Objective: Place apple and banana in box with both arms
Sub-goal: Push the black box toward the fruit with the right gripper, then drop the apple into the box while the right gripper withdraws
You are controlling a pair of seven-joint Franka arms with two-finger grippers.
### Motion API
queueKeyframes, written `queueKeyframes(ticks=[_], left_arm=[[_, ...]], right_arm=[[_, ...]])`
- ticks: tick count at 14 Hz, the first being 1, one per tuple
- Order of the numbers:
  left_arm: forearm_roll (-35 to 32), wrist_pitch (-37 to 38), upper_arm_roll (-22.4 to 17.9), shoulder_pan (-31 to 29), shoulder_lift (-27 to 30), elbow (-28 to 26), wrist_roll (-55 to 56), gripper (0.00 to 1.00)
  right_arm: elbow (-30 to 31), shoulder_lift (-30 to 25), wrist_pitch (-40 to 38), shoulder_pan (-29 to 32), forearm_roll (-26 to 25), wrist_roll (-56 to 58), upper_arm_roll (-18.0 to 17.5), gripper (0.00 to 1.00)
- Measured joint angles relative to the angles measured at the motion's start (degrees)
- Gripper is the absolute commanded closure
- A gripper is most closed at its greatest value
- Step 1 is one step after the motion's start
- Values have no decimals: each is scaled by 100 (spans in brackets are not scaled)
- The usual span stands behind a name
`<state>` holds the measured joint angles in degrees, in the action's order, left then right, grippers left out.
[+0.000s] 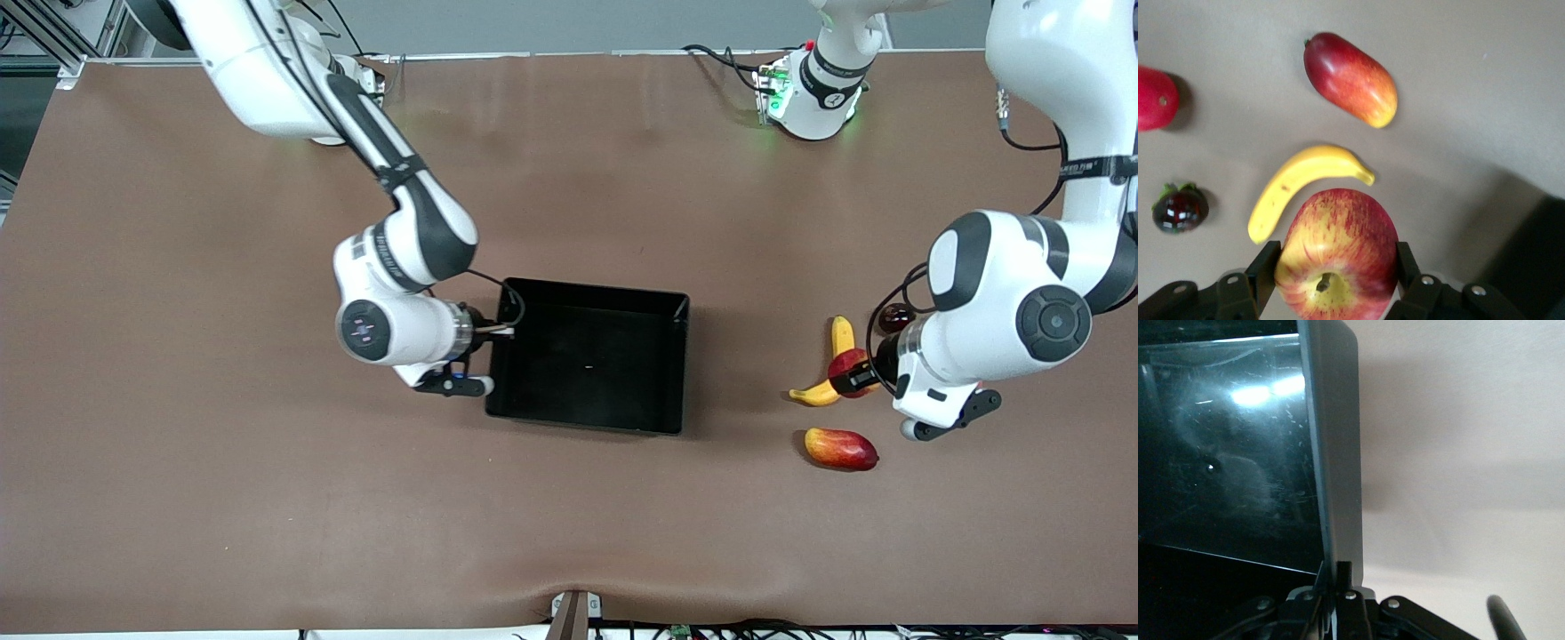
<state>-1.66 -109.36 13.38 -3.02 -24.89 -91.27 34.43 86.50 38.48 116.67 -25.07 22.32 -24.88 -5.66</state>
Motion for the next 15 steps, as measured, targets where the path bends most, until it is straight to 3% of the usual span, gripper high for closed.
queueKeyframes(ticks=[2,5,10,15], left_arm=[[0,150,254,6,99,-1,463,100],[0,195,600,106,111,-42,889,100],[-234,94,670,1024,-90,-119,1633,100],[-750,-707,672,1948,-602,-104,2246,100]], right_arm=[[3,173,318,-113,5,-192,3,0],[-52,212,400,-128,10,-235,12,0],[-452,68,-2,-66,-22,-265,204,0],[-1659,-229,-1643,251,-1104,-150,535,0]])
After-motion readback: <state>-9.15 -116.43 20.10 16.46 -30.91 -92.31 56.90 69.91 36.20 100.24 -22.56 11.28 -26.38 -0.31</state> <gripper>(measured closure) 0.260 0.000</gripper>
